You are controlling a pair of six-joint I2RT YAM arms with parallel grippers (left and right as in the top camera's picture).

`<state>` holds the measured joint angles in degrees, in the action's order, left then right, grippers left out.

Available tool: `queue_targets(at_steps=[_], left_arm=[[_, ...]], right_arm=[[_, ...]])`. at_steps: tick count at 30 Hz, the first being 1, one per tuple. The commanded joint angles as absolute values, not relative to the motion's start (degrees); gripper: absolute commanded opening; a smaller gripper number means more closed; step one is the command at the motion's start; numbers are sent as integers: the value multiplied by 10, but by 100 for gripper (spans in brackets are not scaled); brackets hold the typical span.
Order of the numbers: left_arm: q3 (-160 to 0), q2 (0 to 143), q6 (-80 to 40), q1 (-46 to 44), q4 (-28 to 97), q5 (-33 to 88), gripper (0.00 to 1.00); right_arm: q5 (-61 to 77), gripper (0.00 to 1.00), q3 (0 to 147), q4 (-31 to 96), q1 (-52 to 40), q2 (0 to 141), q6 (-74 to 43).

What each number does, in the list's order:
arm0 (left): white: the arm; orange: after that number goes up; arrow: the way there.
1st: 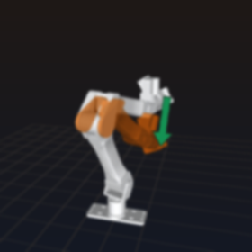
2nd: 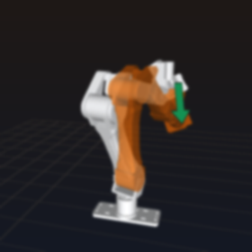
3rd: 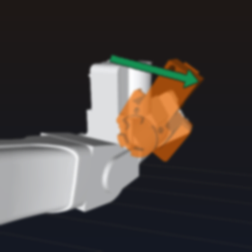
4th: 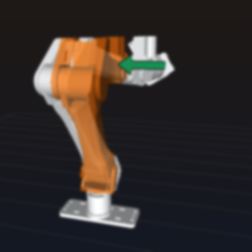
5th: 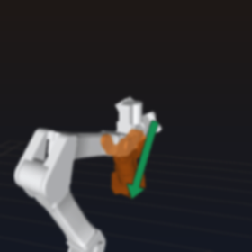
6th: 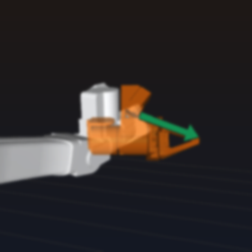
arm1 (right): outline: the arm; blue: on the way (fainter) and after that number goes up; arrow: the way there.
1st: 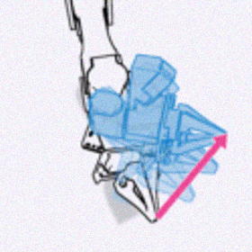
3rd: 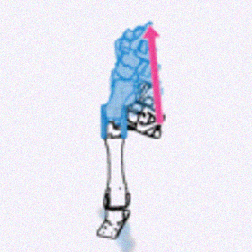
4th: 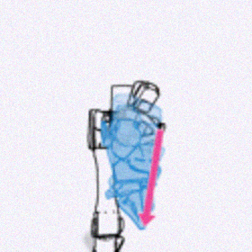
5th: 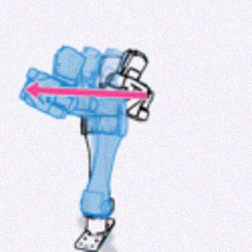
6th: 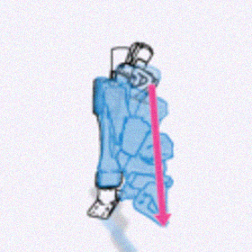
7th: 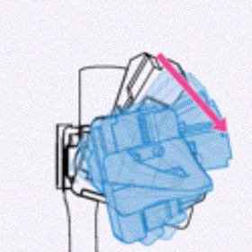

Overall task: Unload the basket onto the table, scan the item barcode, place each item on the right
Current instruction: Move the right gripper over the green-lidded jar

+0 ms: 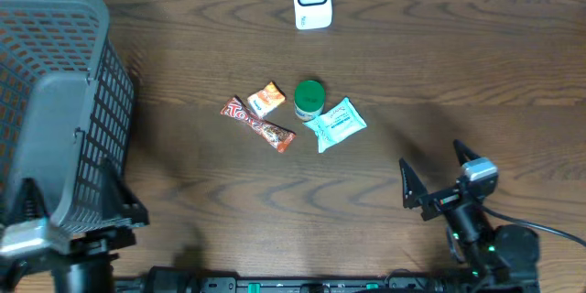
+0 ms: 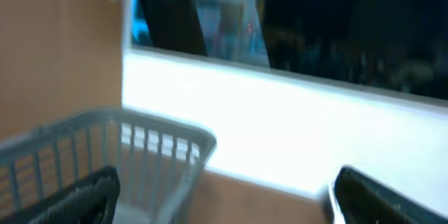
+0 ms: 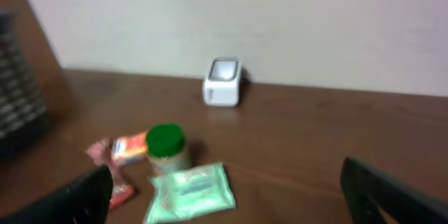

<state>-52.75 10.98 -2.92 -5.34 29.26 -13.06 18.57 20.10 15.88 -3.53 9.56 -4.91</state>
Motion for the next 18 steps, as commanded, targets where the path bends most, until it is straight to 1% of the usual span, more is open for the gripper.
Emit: queue_targets(at_steps=[1, 6, 8, 9, 13, 15, 18], left_arm=[[-528, 107, -20, -51, 326, -96, 98], [-528, 107, -25, -52, 382, -96, 98], [-527, 107, -27, -51, 402, -96, 98], [-527, 107, -27, -51, 418, -96, 98], [-527, 107, -27, -52, 457, -96, 98], [-527, 107, -27, -51, 477, -96, 98], [-527, 107, -29, -51, 498, -96, 98]], right_arm=[[215, 99, 289, 201, -39, 180, -37], [213, 99, 468, 348, -42, 375, -38], [209, 99, 551, 402, -54, 455, -42], [204, 99, 616, 441, -65, 511, -51], [208, 99, 761, 553, -93, 616, -56], [234, 99, 804, 587, -104, 652, -77], [280, 99, 820, 608, -114, 686, -81]])
